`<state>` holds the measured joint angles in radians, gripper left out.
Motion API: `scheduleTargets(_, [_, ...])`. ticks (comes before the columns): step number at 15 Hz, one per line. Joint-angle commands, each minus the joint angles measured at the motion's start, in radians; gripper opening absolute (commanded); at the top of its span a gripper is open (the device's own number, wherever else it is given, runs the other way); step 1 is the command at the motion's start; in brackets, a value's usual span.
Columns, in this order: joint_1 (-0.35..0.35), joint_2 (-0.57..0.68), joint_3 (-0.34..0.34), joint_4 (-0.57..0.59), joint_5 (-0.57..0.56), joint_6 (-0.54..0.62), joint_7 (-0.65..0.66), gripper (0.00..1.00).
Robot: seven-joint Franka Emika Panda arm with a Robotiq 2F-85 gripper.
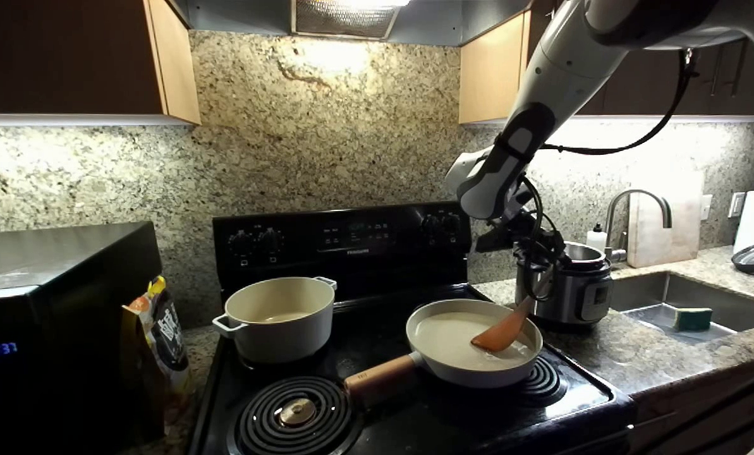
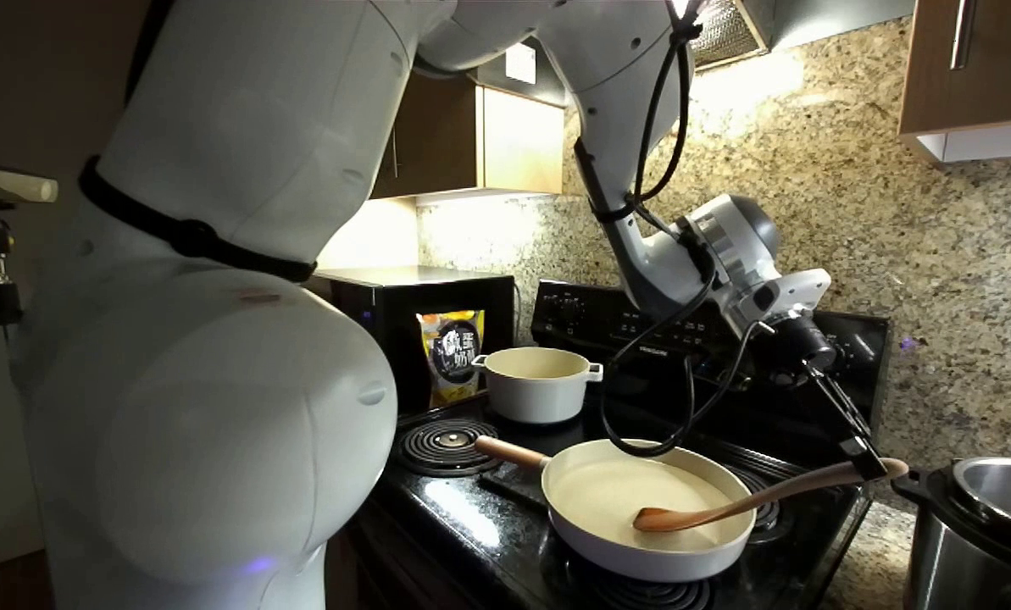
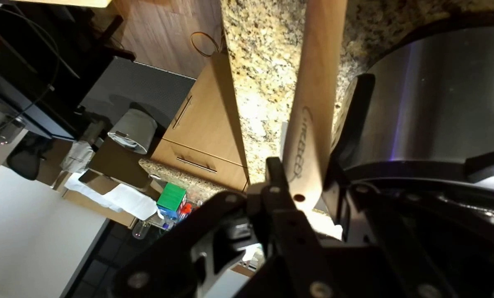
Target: Use the spatula to stir the water
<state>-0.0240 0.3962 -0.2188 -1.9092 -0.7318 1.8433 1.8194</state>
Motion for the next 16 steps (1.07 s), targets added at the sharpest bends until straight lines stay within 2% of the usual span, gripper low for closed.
scheduleTargets(1, [0.006, 0.017, 0.003, 0.047, -0.048, -0.024, 0.087, 0.11])
scheduleTargets(6, [0.026, 0.088, 0.019, 0.175, -0.082, -0.073, 0.159, 0.11])
scheduleTargets(10, [0.040, 0.149, 0.045, 0.253, -0.072, -0.090, 0.136, 0.11])
scheduleTargets(14, [0.075, 0.191, 0.063, 0.272, -0.086, -0.089, 0.126, 0.11])
scheduleTargets(16, [0.096, 0.189, 0.071, 0.242, -0.099, -0.071, 0.129, 0.11])
